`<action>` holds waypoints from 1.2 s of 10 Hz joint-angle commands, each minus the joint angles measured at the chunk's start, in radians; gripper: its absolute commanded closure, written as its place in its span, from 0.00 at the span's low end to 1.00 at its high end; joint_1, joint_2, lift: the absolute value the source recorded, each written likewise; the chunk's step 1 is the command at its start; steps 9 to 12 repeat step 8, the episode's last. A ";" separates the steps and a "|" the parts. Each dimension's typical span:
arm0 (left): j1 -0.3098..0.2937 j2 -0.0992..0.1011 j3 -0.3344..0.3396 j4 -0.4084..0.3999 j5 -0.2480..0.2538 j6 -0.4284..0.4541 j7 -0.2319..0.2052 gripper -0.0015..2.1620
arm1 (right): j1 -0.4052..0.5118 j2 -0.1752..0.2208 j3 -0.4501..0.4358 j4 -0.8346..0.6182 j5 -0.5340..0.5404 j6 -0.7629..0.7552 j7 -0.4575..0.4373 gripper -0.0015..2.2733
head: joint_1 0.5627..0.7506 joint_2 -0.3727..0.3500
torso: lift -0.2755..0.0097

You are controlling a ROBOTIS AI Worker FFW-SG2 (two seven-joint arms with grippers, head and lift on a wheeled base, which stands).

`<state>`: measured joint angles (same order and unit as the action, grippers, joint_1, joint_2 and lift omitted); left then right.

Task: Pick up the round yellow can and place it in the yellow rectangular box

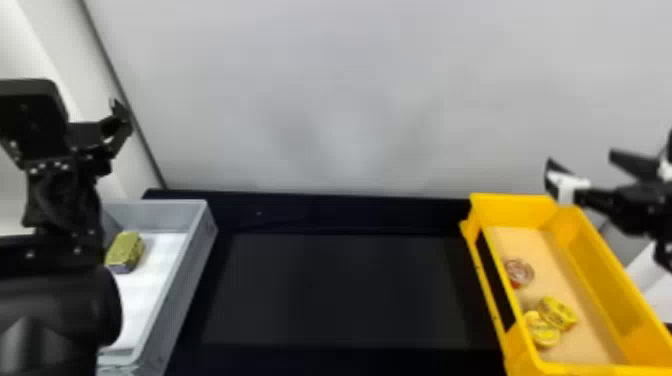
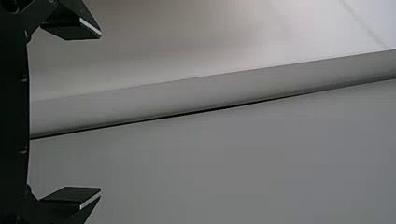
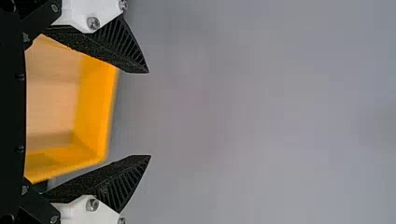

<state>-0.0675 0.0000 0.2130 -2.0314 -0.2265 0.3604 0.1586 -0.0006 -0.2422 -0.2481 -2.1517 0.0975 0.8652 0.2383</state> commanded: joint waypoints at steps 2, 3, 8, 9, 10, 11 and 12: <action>-0.005 -0.003 -0.009 0.000 -0.002 0.019 0.001 0.05 | -0.056 0.003 0.059 -0.137 0.094 0.013 -0.088 0.08 | 0.70 0.53 | 0.75; -0.005 -0.003 -0.012 0.000 -0.004 0.020 0.007 0.05 | -0.055 0.004 0.064 -0.158 0.096 0.022 -0.125 0.08 | 0.70 0.53 | 0.75; -0.005 -0.003 -0.017 -0.003 -0.004 0.023 0.006 0.05 | -0.067 0.007 0.078 -0.218 0.059 0.148 -0.212 0.08 | 0.70 0.53 | 0.75; -0.005 -0.003 -0.017 -0.003 -0.004 0.023 0.006 0.05 | -0.067 0.007 0.078 -0.218 0.059 0.148 -0.212 0.08 | 0.70 0.53 | 0.75; -0.005 -0.003 -0.017 -0.003 -0.004 0.023 0.006 0.05 | -0.067 0.007 0.078 -0.218 0.059 0.148 -0.212 0.08 | 0.70 0.53 | 0.75; -0.005 -0.003 -0.017 -0.003 -0.004 0.023 0.006 0.05 | -0.067 0.007 0.078 -0.218 0.059 0.148 -0.212 0.08 | 0.70 0.53 | 0.75; -0.005 -0.003 -0.017 -0.003 -0.004 0.023 0.006 0.05 | -0.067 0.007 0.078 -0.218 0.059 0.148 -0.212 0.08 | 0.70 0.53 | 0.75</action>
